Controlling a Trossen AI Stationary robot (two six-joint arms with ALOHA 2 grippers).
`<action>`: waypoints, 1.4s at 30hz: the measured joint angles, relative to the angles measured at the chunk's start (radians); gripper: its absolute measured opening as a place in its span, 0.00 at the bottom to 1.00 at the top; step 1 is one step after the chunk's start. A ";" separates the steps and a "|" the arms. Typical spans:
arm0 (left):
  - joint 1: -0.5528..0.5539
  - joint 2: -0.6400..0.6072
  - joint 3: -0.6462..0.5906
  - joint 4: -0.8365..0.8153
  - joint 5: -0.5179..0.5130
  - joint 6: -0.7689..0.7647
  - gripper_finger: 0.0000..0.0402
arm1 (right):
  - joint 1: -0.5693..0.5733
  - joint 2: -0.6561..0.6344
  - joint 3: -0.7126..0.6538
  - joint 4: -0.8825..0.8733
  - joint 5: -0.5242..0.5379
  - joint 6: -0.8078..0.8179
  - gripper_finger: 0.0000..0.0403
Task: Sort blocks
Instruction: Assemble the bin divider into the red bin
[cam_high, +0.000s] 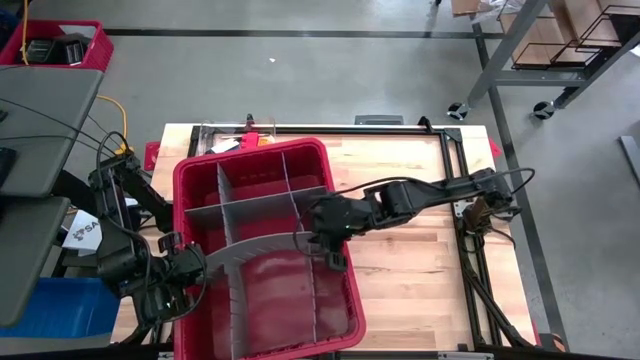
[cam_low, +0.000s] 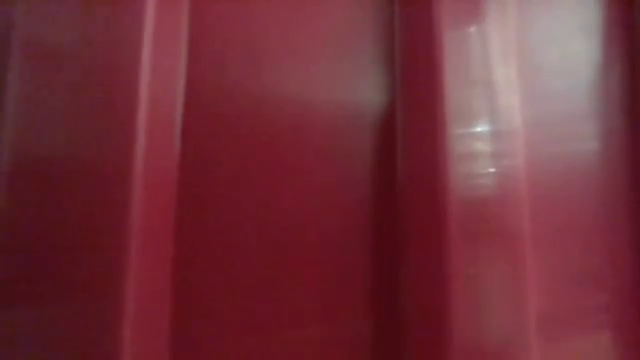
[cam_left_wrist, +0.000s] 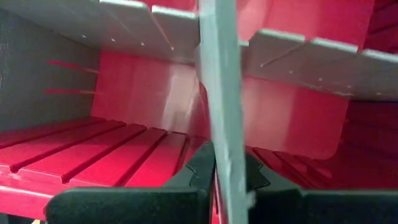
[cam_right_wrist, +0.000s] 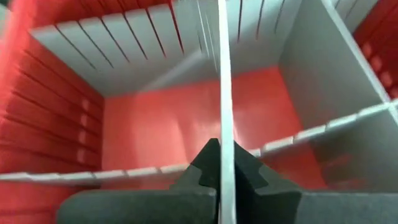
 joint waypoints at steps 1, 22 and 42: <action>0.000 0.000 0.000 0.000 0.000 0.000 0.04 | 0.001 0.003 0.000 -0.017 0.000 0.001 0.00; 0.000 -0.007 0.002 0.004 0.005 0.001 0.04 | 0.019 0.005 0.086 -0.119 -0.060 -0.014 0.00; -0.003 -0.207 -0.001 0.031 -0.046 0.021 0.03 | 0.081 0.008 0.095 -0.173 -0.034 -0.062 0.00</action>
